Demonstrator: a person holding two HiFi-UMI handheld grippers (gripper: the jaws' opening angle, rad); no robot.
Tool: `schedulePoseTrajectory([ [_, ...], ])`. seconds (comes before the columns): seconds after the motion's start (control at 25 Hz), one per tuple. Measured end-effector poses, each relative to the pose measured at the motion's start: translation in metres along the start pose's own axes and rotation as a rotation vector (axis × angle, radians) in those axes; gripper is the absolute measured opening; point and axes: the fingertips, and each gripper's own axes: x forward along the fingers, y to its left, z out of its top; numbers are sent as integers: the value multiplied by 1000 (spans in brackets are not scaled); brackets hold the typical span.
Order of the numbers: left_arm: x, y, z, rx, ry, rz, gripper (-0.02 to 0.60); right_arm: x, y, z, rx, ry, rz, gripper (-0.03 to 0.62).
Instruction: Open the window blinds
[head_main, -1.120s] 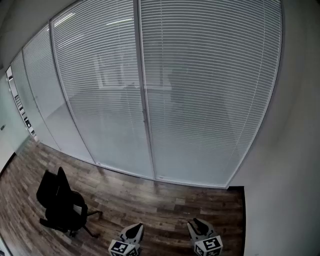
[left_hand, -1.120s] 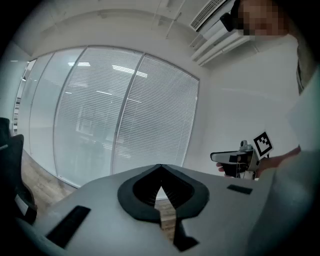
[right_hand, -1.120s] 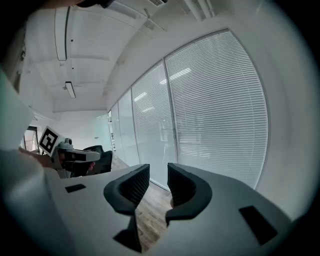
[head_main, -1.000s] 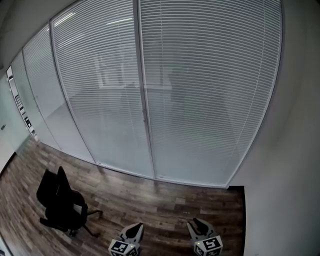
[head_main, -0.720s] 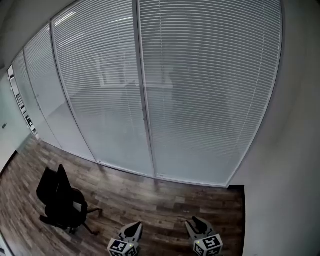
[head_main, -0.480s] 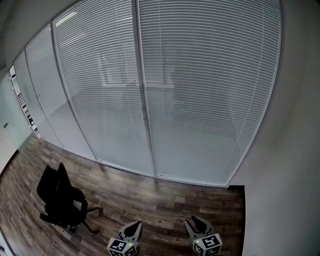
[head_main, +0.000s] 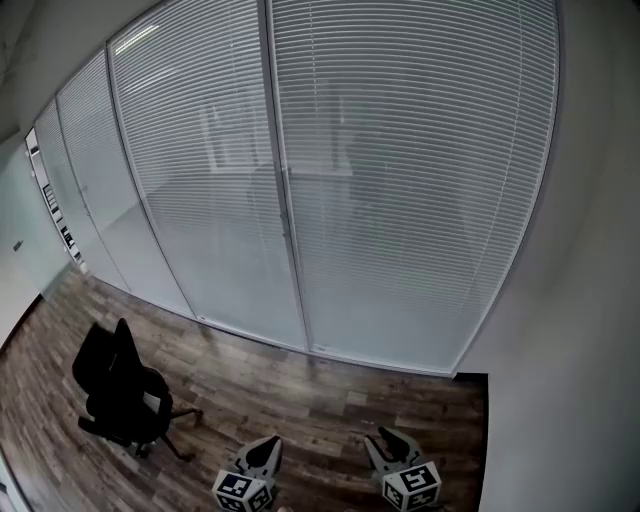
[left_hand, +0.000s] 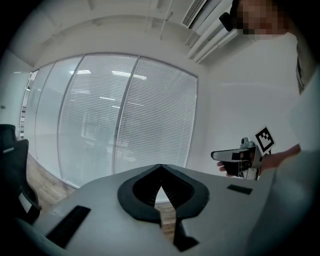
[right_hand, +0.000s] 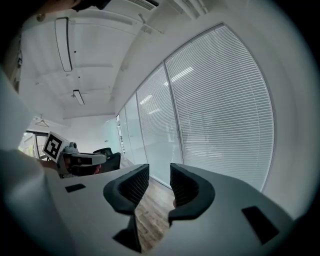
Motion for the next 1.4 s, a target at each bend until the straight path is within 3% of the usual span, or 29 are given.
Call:
schedulePoseTrajectory([
  [0.24,12,-14,2,11,-19,27,14,-6,-15,-1,2,19,28,121],
  [0.56,19,1,1,24,-6,39,14,14,-13,-7,22,22,48,121],
  [0.88,45,45,14,21,19,24,14,64,-14,1,46,24,28,121],
  [1.4,115,142,49,26,19,-74,14,177,-18,29,53,17,-48,121],
])
